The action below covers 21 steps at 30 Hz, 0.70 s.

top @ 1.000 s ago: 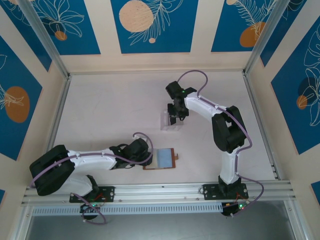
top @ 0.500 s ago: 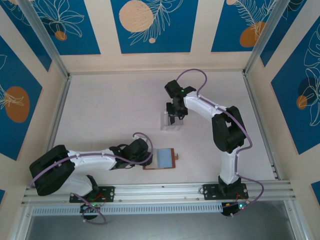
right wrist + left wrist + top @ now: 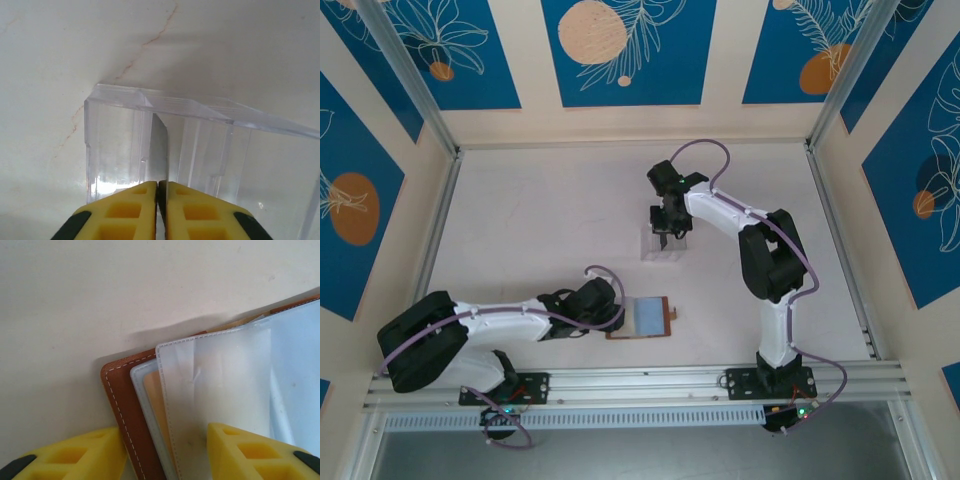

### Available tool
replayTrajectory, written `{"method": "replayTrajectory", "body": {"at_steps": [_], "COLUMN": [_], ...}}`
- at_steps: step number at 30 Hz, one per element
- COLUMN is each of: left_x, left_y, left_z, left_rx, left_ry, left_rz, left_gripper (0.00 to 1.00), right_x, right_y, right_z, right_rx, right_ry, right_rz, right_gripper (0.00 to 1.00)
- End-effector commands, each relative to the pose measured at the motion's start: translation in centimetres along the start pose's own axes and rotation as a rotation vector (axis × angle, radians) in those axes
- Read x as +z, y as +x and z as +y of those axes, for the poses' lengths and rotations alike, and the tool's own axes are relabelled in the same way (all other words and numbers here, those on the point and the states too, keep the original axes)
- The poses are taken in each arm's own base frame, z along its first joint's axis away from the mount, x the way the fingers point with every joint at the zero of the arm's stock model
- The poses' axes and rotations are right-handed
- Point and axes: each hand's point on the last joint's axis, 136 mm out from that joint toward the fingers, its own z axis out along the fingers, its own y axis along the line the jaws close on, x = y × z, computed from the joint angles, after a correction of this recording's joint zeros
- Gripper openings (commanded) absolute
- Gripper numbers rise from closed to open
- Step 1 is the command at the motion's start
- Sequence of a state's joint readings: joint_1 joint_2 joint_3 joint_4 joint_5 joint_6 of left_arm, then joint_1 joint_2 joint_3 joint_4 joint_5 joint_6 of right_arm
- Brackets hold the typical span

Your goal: Put the credit cards into the card holder

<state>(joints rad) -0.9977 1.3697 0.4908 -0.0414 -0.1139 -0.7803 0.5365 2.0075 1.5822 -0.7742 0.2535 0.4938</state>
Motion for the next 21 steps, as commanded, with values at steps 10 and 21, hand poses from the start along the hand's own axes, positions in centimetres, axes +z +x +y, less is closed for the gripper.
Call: {"method": "replayTrajectory", "body": {"at_steps": [10,21], "left_x": [0.2,-2.7], "left_y": [3.5,1.0], "left_z": [2.2,1.0], "left_rx": [0.064,0.135], "left_ry": [-0.060,-0.038], "left_rz": [0.114,0.044], "left_gripper": [0.47,0.52], "right_x": [-7.3,-12.3], "right_y": [-1.8,4.4], "right_z": [0.4,4.0], "right_rx": [-0.019,-0.086], "right_ry": [-0.058,-0.291], "right_rz": [-0.133,-0.219], "right_gripper": [0.00,0.00]}}
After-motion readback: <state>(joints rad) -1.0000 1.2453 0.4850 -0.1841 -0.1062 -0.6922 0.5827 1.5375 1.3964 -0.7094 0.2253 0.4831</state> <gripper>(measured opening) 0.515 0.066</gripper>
